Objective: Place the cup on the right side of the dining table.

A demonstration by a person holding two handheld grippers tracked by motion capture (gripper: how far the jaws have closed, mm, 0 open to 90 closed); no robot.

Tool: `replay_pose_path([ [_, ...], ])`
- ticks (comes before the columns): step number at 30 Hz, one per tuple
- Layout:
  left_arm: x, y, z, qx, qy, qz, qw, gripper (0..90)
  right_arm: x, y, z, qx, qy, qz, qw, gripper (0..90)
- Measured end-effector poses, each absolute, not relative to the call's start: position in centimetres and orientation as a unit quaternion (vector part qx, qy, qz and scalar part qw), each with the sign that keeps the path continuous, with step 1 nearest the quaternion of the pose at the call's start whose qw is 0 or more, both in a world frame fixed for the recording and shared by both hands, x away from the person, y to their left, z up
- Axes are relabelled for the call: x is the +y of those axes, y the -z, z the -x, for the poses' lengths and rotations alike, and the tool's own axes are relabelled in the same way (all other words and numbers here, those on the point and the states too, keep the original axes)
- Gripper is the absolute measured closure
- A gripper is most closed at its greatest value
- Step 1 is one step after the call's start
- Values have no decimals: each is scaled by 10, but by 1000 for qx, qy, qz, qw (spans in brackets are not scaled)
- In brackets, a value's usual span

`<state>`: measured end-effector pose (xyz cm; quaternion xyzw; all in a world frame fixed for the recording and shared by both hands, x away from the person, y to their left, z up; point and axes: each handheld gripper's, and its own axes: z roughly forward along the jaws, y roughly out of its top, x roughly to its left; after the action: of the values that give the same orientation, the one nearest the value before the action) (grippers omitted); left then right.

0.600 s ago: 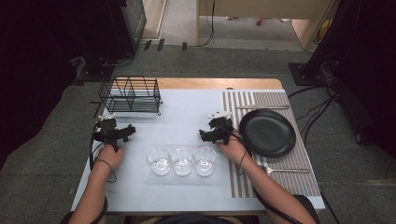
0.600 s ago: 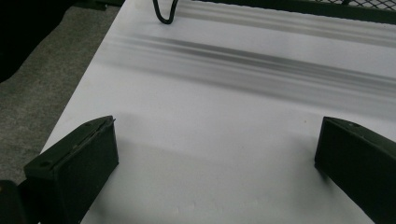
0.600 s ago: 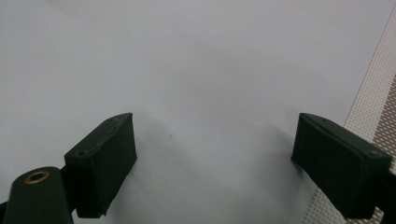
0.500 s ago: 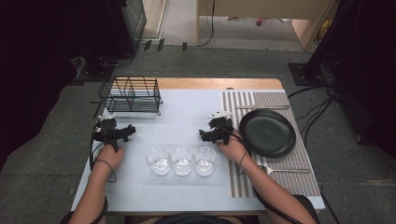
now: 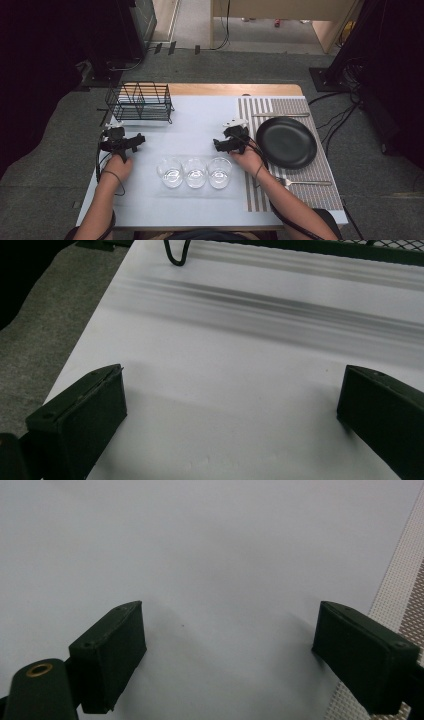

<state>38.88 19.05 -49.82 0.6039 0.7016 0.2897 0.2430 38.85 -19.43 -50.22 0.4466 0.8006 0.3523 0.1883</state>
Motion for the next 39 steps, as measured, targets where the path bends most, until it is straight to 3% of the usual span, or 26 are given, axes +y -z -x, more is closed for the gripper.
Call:
replay_pose_path([
  [39,191,498,-389,702,-289,-603,243,0,-199,488,-392,813,-335,-450,157,186],
])
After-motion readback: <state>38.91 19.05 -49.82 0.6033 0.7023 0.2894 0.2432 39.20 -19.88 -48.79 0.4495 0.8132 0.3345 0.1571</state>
